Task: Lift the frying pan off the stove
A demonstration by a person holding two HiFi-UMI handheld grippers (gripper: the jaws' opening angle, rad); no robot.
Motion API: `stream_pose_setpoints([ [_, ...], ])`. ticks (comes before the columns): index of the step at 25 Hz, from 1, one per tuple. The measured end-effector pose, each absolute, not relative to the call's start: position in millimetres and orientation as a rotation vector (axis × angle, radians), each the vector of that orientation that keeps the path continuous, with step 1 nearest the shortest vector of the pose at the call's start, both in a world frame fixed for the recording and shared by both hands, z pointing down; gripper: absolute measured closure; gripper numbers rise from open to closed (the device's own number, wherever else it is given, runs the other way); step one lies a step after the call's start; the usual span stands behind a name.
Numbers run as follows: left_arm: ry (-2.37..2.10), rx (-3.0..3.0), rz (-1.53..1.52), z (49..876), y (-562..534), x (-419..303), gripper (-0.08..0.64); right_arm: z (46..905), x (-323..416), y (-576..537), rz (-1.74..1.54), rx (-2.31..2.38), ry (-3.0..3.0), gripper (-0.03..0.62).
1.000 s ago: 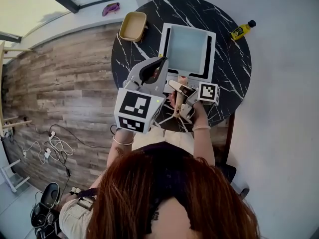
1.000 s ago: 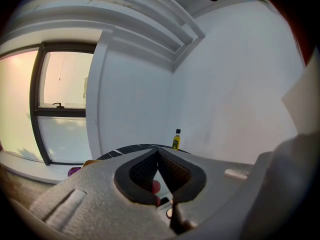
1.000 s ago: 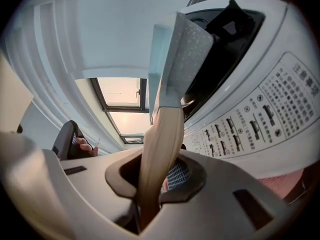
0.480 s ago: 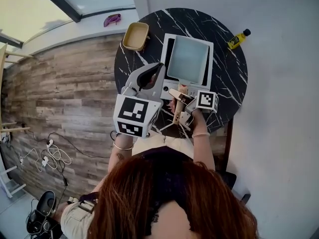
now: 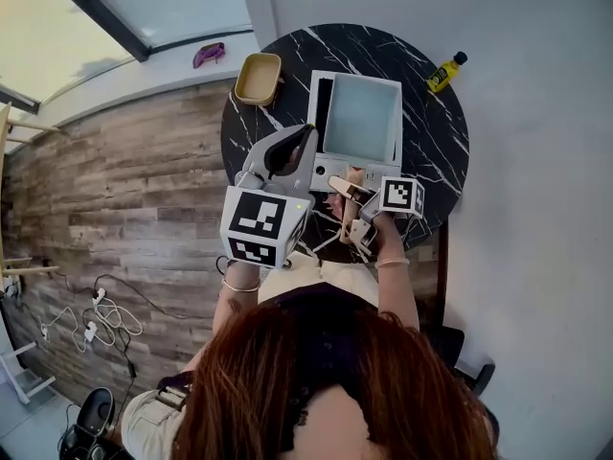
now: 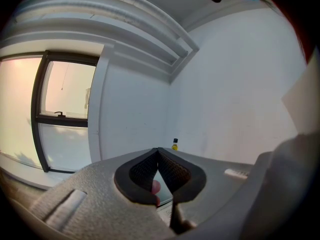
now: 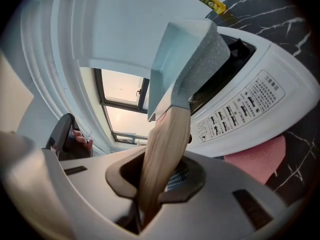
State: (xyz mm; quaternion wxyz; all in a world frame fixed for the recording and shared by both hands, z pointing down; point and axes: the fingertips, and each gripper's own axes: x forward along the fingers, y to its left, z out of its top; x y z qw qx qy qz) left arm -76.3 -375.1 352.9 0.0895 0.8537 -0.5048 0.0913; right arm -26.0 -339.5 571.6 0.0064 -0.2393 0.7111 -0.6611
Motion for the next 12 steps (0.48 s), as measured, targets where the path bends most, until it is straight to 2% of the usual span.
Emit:
stream_pose_setpoints([
  [12,-1.371,2.650,0.275,353,-352,-62,0.548,548,-32,-318,-1.982,-0.804,2.233,0.529],
])
